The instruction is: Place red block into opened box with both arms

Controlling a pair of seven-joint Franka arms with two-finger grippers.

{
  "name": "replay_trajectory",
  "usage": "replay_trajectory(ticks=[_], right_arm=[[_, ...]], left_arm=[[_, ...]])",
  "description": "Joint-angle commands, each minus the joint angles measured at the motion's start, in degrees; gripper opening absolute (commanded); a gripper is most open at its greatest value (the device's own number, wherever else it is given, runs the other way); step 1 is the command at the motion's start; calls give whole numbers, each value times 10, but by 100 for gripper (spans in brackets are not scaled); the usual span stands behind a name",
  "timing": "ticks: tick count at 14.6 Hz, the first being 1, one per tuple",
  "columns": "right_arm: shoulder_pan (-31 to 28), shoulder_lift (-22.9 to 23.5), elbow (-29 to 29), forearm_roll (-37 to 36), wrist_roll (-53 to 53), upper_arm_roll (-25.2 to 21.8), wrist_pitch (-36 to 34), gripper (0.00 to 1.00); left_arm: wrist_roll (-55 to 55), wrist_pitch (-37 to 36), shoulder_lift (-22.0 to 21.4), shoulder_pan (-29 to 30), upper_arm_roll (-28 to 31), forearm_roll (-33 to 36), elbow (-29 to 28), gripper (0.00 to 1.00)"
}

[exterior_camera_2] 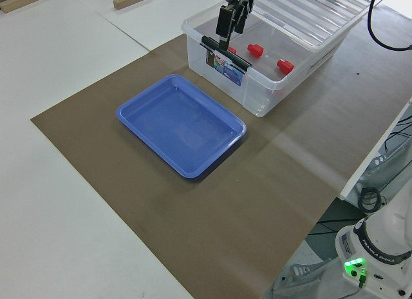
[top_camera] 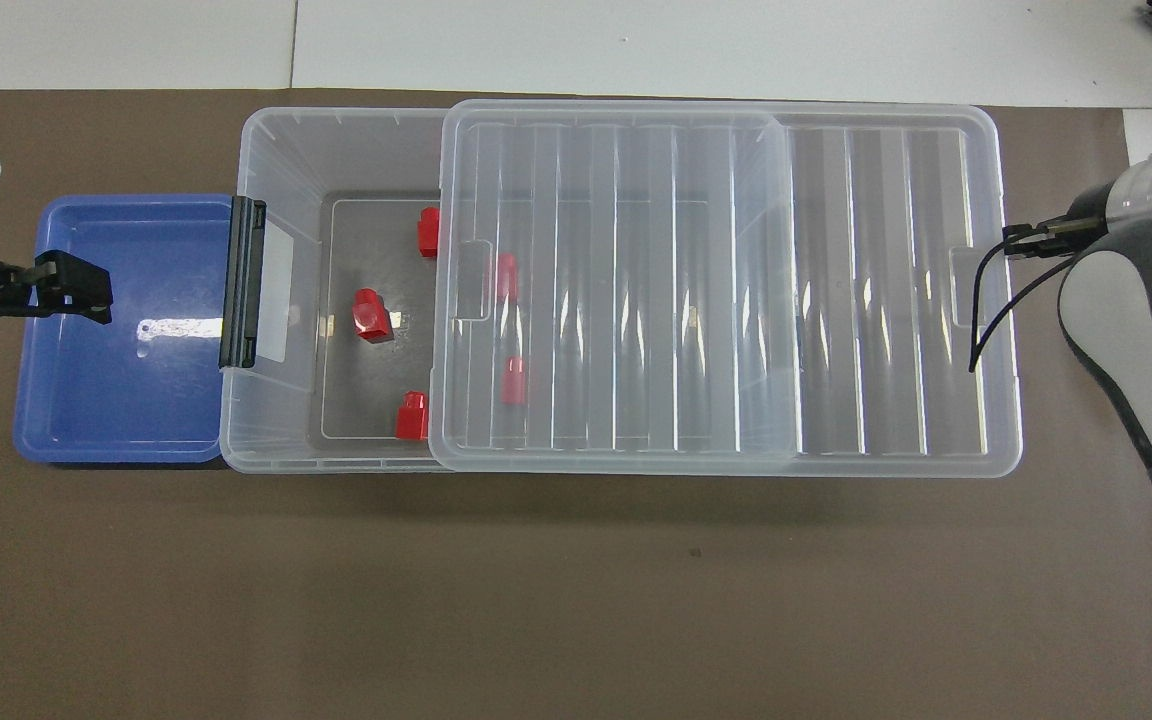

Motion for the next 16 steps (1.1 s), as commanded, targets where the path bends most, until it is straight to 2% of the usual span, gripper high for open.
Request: replay_trajectory(ticks=[1, 5, 8, 10, 13, 16], right_arm=[[17, 4, 3, 25, -5, 1, 16, 0], [48, 4, 1, 25, 32, 1, 17, 0], [70, 9, -1, 26, 41, 2, 21, 0], [86, 8, -4, 26, 49, 1, 24, 0], [112, 8, -5, 26, 77, 2, 24, 0], [124, 6, -11, 32, 86, 2, 24, 0]], left_arm=[[59, -30, -26, 16, -4, -10, -3, 100], [83, -78, -49, 16, -11, -13, -2, 100], [80, -98, -86, 18, -2, -77, -1, 100], [83, -115, -111, 18, -5, -83, -2, 100], [86, -80, -142, 14, -10, -84, -54, 100], [90, -46, -135, 18, -6, -84, -69, 100]])
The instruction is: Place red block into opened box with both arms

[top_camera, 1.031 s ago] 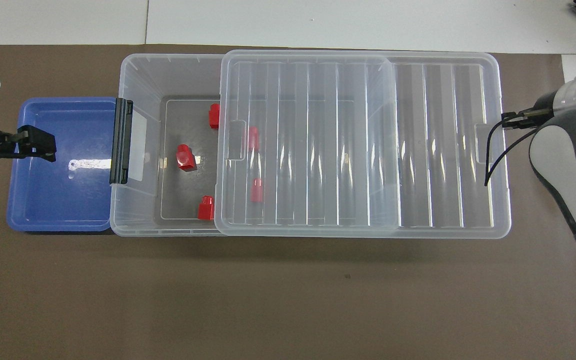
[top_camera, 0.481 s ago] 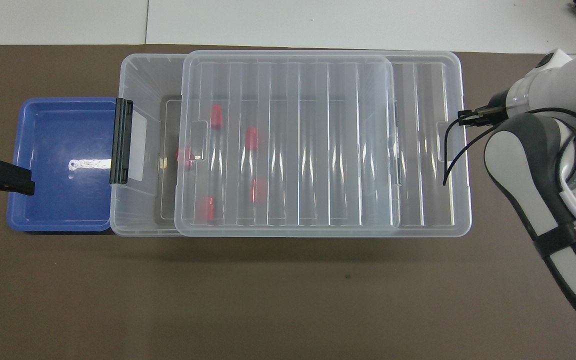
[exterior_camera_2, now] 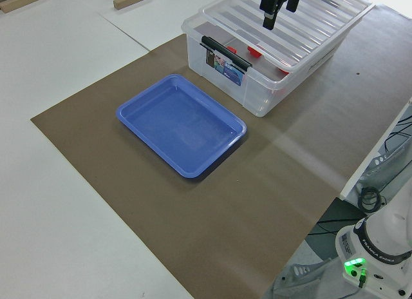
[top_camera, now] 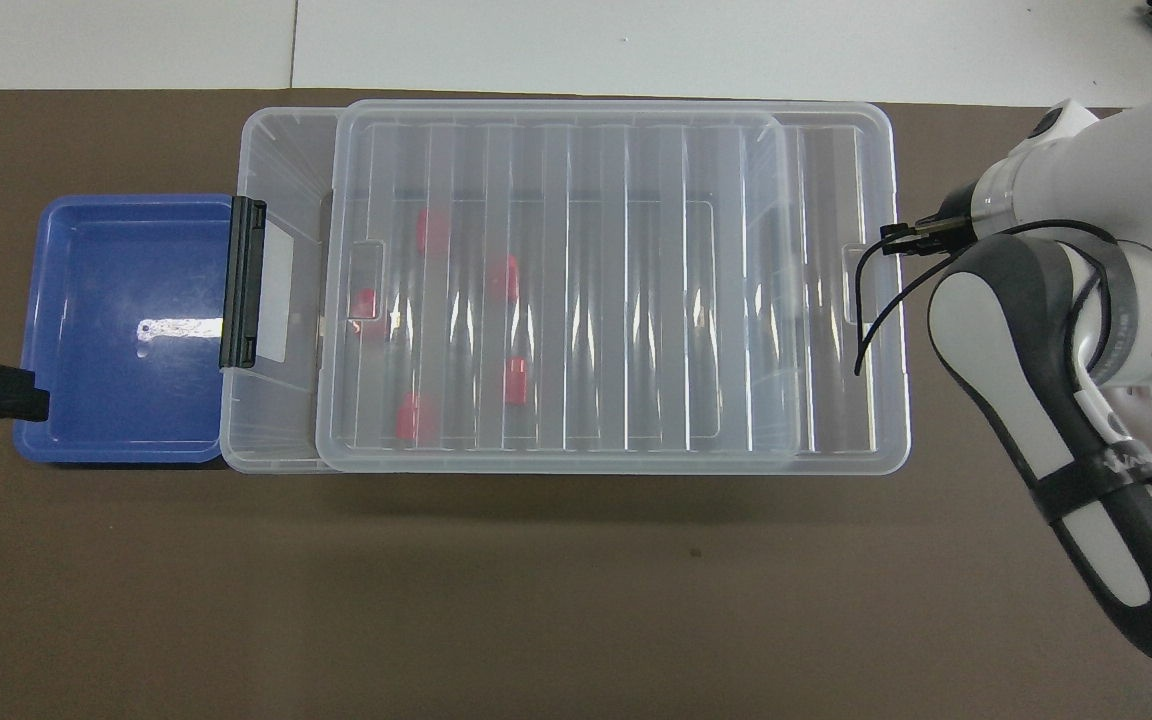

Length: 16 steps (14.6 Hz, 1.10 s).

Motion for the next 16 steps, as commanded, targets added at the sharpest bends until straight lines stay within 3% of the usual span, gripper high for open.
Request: replay_trajectory(ticks=[1, 4, 9, 11, 16], right_arm=[[6, 0, -15, 34, 6, 0, 14, 0], [8, -2, -23, 56, 6, 1, 28, 0], [14, -2, -23, 70, 6, 1, 26, 0], [14, -4, -26, 71, 6, 1, 26, 0], [13, -6, -31, 96, 5, 1, 26, 0]], left_arm=[[13, 42, 12, 9, 3, -12, -25, 100], [12, 38, 55, 9, 3, -6, 6, 100], [12, -73, 186, 11, 4, -7, 170, 100], [12, -81, 192, 10, 2, 6, 184, 100], [13, -41, 174, 0, 1, 15, 139, 100]])
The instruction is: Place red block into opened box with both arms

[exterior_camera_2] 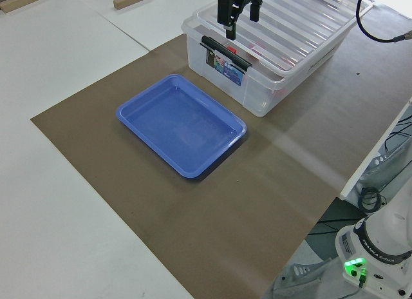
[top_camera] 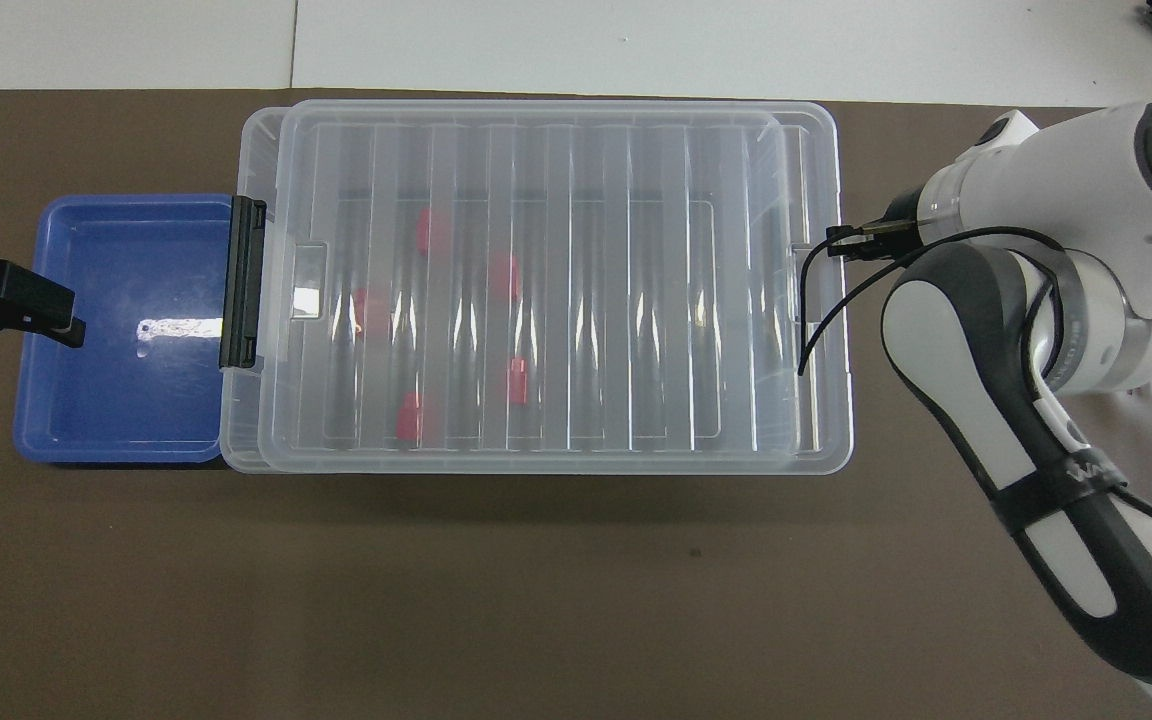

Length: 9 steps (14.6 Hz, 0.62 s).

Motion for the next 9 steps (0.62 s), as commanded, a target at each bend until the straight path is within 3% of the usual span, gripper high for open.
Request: replay_trajectory(ticks=[1, 3, 9], right_arm=[[8, -6, -27, 30, 1, 5, 16, 0], [8, -6, -29, 40, 1, 4, 15, 0], [7, -7, -28, 37, 0, 3, 10, 0]], left_arm=[[8, 27, -12, -5, -6, 10, -21, 100], [4, 46, -12, -30, -8, 10, -22, 100], [3, 46, -12, -30, -4, 15, -19, 100]])
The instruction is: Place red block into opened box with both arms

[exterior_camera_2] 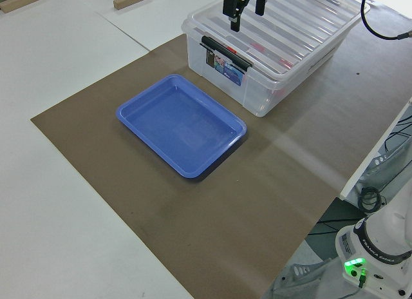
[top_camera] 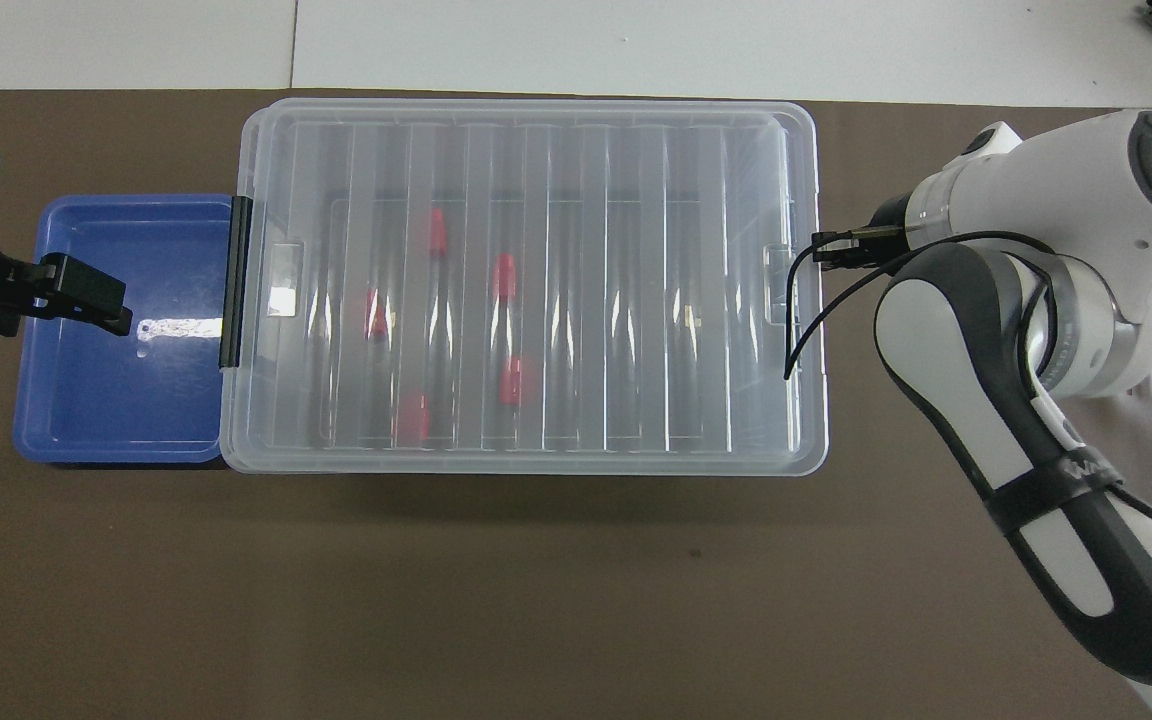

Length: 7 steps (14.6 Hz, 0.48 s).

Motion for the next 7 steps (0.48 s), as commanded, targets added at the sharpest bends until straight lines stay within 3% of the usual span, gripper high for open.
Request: replay_trajectory(ticks=[1, 2, 7], right_arm=[[2, -7, -13, 4, 2, -1, 10, 29], [0, -8, -13, -8, 3, -4, 10, 99], [-19, -39, 6, -99, 3, -7, -41, 100]], left_arm=[[4, 21, -12, -8, 4, 24, -14, 100], [5, 31, -12, -9, 3, 36, -14, 100], [4, 27, -11, -9, 3, 50, -11, 100]])
